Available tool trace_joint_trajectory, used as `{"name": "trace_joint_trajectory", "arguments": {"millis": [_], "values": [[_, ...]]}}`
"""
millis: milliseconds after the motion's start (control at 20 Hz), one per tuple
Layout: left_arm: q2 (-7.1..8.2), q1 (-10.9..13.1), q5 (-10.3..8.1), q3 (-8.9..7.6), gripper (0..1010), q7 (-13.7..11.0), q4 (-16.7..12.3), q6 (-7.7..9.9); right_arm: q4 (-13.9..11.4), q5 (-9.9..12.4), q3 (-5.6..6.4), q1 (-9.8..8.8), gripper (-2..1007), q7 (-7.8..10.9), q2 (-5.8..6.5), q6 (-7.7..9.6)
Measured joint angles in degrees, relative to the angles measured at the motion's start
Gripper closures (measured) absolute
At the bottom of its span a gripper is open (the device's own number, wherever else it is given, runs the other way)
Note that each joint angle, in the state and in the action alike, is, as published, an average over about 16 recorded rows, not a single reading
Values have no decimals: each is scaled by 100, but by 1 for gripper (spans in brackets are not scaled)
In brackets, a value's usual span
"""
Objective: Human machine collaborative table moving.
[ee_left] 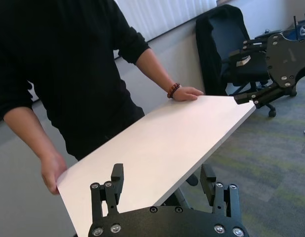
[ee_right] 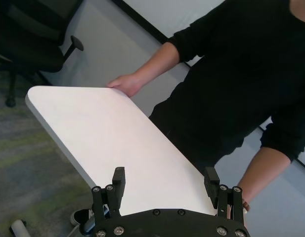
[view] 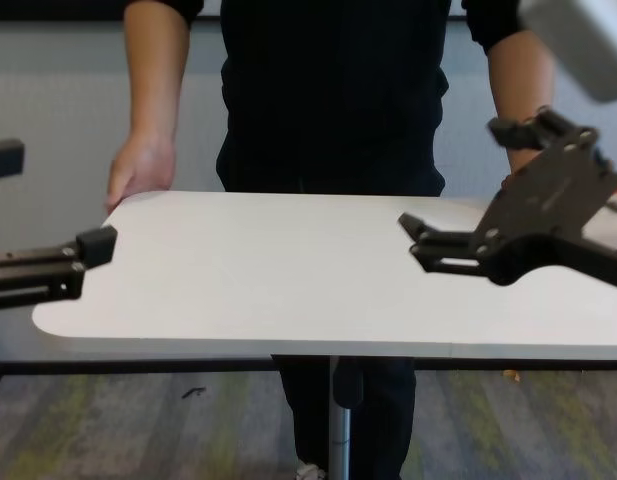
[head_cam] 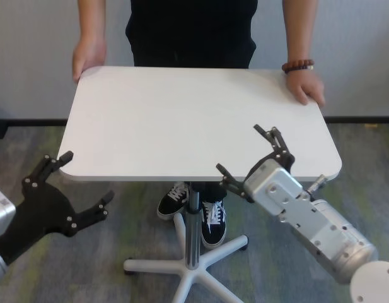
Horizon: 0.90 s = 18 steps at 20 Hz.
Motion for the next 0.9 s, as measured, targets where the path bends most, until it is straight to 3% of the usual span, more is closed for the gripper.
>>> {"name": "trace_joint_trajectory", "arguments": {"millis": [300,900], "values": [[126,83,-276,-37,7,-166,-96,163,-314,59,85,-259,4,-5,-37,240],[138,83,-268,-30,7,-171,-92,156,-333,60,91,-291,4,-10,-45,239]]}}
